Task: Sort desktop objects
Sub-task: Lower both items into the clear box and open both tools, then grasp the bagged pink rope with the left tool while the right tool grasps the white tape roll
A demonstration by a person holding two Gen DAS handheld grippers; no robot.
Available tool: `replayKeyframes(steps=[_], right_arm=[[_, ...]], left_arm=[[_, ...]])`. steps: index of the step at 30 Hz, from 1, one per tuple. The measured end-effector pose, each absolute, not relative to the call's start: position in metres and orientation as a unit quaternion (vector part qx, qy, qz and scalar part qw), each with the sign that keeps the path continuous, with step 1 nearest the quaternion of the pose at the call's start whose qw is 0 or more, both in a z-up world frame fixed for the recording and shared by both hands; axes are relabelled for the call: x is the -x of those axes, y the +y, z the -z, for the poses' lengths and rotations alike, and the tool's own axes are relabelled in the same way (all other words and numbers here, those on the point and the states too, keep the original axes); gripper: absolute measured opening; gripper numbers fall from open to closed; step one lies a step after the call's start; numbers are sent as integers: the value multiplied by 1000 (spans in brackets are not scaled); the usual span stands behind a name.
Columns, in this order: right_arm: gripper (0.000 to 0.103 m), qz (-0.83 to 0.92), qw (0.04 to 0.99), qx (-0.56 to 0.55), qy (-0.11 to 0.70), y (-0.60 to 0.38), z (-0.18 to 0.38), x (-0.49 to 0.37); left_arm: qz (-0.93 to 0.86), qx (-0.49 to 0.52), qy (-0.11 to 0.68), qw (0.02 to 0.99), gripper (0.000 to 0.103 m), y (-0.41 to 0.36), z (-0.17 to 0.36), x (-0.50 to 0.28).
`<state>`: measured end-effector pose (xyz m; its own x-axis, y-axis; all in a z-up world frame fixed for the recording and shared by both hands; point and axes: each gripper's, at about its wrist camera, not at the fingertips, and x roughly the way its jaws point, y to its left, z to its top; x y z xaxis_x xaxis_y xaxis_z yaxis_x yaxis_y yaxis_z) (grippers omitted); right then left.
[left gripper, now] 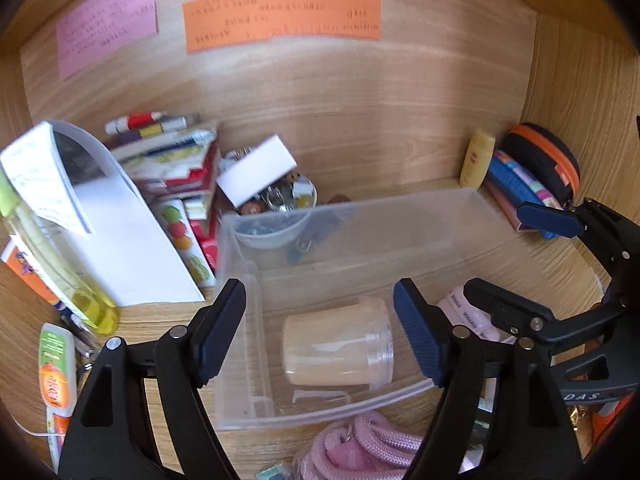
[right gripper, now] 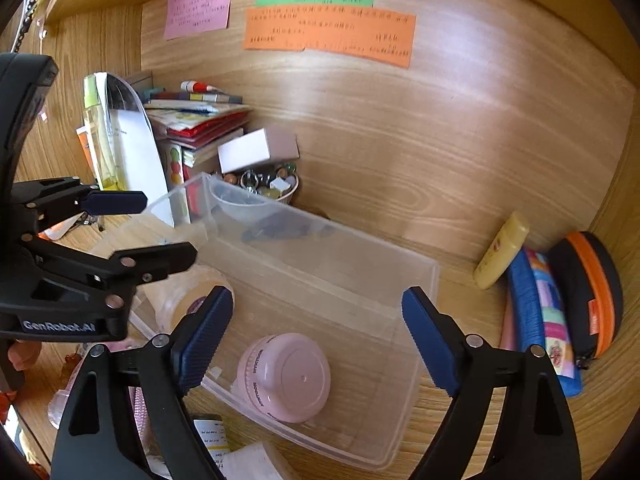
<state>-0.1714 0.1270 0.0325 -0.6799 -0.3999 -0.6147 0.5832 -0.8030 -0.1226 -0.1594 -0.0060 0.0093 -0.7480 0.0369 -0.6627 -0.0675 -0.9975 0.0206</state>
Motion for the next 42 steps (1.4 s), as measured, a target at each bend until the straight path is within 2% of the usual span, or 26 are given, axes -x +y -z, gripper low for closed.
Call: replayKeyframes(steps=[3,7,9,17,31,42], right_arm=[[85,907,273,-283,148,133,-43,163],[91,915,269,-266,142,142,-55,148],[95,919,265,-256,142,147,-60,139],[98,927,256,-230,146,165,-69,104],[100,917,242,-275,156,191,-34,79],[100,907,238,-320,139,207,-14,82]], left_arm=[[-942,334,23,24,88,-9,-21,147],[-947,321,28,20,89,-11,-31,135],[-948,316,28,19,93,-12,-35,128],[-951,309,24,14,96,-21,-38,97],[-932,363,12,-1,96,-45,-1,53],[-902,428,60,26,96,-27,48,20]])
